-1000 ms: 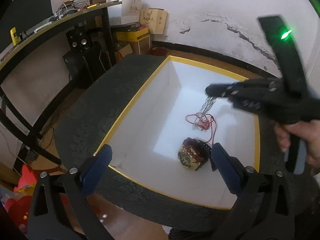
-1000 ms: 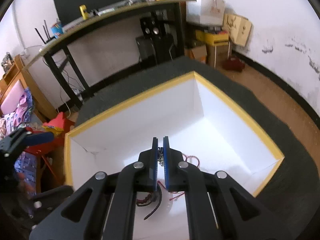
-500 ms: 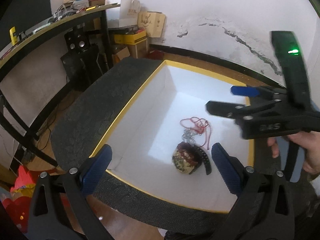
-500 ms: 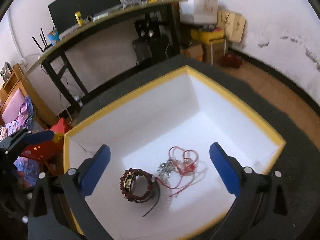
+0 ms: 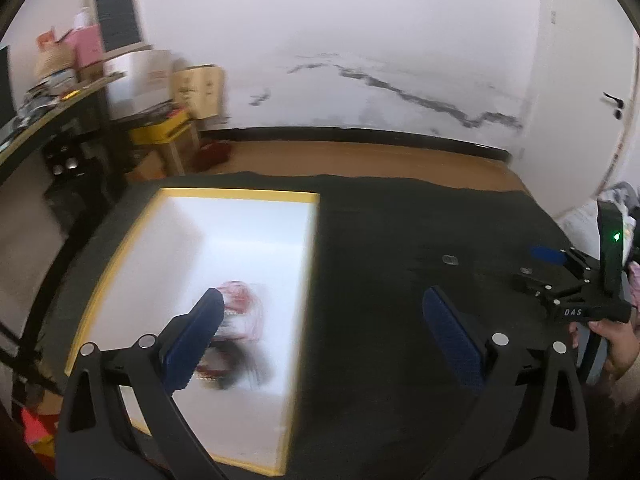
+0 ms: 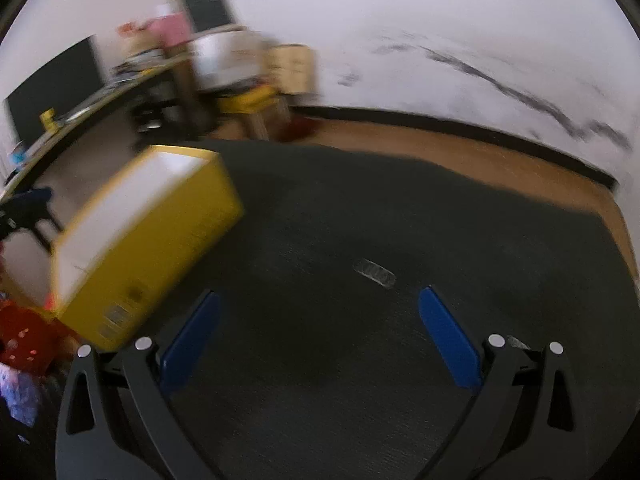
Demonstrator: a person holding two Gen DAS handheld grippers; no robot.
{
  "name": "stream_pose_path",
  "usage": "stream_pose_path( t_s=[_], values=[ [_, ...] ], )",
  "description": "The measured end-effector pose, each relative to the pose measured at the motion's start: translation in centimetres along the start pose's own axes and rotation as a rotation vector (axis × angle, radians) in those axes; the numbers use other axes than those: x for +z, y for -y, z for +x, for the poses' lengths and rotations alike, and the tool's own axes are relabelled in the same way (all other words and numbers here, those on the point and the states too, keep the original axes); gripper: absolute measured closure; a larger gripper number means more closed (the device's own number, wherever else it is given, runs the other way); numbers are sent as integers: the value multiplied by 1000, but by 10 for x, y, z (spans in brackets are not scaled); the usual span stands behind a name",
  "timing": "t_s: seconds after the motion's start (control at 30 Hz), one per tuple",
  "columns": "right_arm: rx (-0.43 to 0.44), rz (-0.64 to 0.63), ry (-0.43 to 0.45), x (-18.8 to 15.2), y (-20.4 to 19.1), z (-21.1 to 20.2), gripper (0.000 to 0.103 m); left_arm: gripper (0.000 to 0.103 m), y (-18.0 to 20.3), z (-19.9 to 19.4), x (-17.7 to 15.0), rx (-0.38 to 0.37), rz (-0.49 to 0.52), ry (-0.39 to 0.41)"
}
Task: Organize jewelry
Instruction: 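Carry the silver chain with the right gripper over the box and open, then move the right gripper to the small silver earring on the rug and close on it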
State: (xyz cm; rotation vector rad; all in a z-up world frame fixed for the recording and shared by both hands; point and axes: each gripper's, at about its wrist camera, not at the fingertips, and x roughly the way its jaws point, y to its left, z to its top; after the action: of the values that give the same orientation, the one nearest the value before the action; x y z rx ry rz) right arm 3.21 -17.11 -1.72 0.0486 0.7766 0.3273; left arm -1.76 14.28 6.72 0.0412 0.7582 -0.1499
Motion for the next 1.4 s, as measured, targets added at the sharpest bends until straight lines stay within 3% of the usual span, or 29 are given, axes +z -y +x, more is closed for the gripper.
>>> stream_pose_path(
  t_s=[0.17,0.33,0.47,0.53,0.67,0.73,1.0,1.13,1.4],
  values=[
    [-86,96,-17,-24,74,-2,7,6,47,23,-6,-56,42,-36],
    [-135,124,-31,-33,94,7,7,6,75,32,-11,-83,98,-49],
    [-91,103,-71,-35,97,21,8,6,88,34,-16,-91,131,-47],
    [-71,102,-91,-36,100,27,18,6,91,35,-17,-102,129,-47],
    [-79,97,-142,-37,103,45,27,6,97,39,-18,-118,129,-52],
    [-92,96,-164,-37,106,54,41,6,100,40,-17,-122,132,-53],
    [-114,91,-185,-39,114,70,42,6,97,40,-16,-120,114,-46],
    [-152,18,-190,-40,107,74,44,6,95,40,-16,-120,98,-42],
    [-134,3,-172,-45,112,70,51,6,93,38,-17,-118,93,-42]
  ],
)
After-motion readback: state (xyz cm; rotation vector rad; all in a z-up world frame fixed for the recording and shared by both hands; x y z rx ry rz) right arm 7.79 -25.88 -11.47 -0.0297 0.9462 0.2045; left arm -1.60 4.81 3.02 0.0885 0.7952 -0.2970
